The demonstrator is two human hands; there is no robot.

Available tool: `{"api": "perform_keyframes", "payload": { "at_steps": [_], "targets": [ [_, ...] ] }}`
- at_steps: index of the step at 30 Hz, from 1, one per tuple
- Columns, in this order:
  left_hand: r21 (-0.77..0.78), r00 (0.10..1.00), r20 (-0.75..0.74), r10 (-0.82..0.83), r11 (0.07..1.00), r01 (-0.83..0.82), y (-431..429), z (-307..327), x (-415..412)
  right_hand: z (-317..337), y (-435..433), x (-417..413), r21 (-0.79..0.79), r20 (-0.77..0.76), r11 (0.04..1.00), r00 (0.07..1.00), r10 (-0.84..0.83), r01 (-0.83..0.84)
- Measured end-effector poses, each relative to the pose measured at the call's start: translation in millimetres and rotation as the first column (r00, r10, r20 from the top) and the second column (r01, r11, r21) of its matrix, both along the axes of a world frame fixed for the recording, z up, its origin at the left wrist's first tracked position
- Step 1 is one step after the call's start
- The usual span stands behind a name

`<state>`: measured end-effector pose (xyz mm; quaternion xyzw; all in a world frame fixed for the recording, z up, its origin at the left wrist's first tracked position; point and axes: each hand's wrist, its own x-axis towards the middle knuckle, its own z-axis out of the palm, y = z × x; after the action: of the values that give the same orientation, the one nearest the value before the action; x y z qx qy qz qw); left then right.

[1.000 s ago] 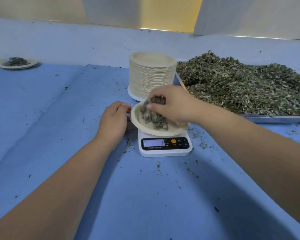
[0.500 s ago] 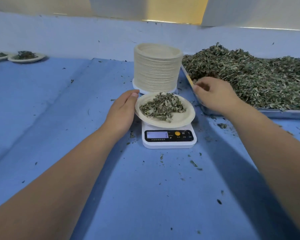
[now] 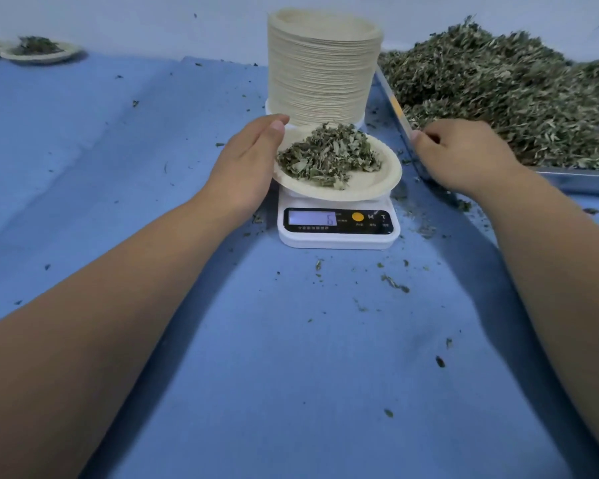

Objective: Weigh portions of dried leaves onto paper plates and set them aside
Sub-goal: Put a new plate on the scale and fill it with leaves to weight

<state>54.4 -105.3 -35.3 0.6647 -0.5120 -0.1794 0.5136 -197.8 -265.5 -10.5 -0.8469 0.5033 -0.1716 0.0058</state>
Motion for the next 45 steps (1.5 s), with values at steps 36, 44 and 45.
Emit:
{"api": "perform_keyframes", "payload": {
  "at_steps": [36, 44, 45],
  "targets": [
    [0.022, 0.979, -0.196, 0.048, 0.999, -0.045, 7.2, 0.9, 5.9, 24.0, -34.5, 1.4, -0.117, 0.21, 0.991, 0.977, -0.031, 0.057],
    [0.013, 0.965, -0.26, 0.033, 0.999, -0.031, 4.6, 1.2, 8.0, 35.6, -38.8, -0.7, -0.166, 0.174, 0.986, 0.984, 0.026, 0.004],
    [0.014, 0.962, -0.271, 0.032, 0.999, -0.029, 4.0, 1.4, 8.0, 37.2, -38.4, -1.3, -0.115, 0.106, 0.993, 0.994, 0.015, -0.003]
  ]
}}
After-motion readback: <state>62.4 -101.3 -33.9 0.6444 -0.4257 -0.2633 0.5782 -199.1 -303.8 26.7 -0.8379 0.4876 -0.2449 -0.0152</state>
